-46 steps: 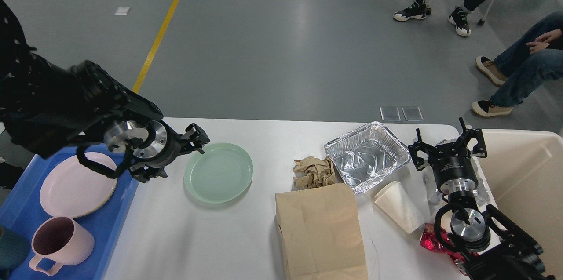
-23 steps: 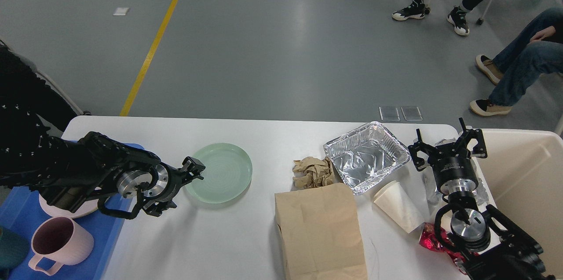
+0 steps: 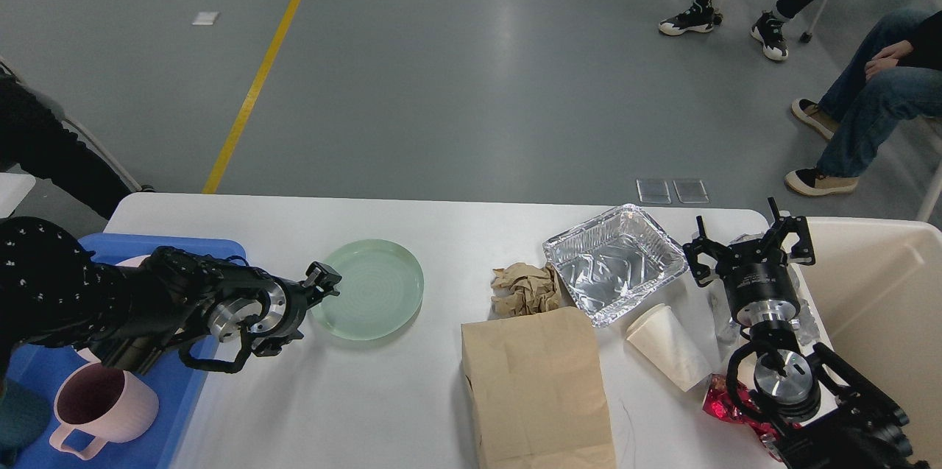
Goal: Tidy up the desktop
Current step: 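Move the left gripper to the green saucer rim and grasp it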
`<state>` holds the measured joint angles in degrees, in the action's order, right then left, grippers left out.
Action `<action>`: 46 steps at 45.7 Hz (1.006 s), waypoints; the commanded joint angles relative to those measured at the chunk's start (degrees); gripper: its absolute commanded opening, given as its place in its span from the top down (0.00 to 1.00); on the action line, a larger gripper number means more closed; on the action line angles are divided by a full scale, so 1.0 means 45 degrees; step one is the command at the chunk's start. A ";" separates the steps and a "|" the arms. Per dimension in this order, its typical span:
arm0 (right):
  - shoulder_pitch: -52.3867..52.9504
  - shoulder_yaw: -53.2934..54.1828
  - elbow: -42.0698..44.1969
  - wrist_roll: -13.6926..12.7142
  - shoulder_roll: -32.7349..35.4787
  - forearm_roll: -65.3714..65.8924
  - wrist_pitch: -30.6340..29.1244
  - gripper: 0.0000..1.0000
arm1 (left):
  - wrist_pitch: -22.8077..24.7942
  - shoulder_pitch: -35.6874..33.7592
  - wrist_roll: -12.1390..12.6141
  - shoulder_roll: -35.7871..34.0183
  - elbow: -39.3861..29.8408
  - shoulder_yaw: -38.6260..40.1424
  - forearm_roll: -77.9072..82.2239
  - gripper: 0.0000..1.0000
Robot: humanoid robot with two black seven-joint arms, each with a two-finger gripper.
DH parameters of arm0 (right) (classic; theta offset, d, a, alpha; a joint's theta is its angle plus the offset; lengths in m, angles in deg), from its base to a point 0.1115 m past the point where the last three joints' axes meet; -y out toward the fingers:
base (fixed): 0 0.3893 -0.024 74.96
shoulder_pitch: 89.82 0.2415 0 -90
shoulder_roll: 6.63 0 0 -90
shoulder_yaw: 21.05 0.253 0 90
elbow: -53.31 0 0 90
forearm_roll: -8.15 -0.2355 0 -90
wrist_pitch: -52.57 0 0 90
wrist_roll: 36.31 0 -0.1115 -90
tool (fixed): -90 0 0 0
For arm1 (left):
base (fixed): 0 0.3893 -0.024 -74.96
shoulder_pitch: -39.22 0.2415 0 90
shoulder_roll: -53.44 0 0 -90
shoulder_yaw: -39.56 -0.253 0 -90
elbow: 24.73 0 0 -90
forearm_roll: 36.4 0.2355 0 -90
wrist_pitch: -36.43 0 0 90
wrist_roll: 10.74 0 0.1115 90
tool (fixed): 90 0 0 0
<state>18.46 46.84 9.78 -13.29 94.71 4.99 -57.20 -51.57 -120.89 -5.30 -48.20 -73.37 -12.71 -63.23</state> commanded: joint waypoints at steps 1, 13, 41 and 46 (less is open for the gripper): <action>0.0000 -0.0007 -0.0014 0.0000 0.0000 0.0000 0.0000 0.00 | 0.0004 0.0111 0.0000 0.0010 0.0047 0.0230 0.0357 0.43; 0.0000 -0.0007 -0.0014 0.0000 0.0000 0.0000 0.0000 0.00 | 0.0004 0.0404 0.0000 0.0010 0.0086 0.0191 0.0377 0.49; 0.0000 0.0012 -0.0014 0.0000 0.0000 0.0000 0.0000 0.00 | 0.0160 0.0736 0.0078 0.0069 0.0340 0.0484 0.0865 0.86; 0.0000 -0.0007 -0.0014 0.0000 0.0000 0.0000 0.0000 0.00 | 0.0180 0.0756 0.0098 0.0069 0.0340 0.0504 0.0865 0.92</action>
<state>18.46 46.85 9.71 -13.28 94.71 4.99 -57.20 -50.82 -117.57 -4.95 -47.89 -71.84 -10.52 -59.34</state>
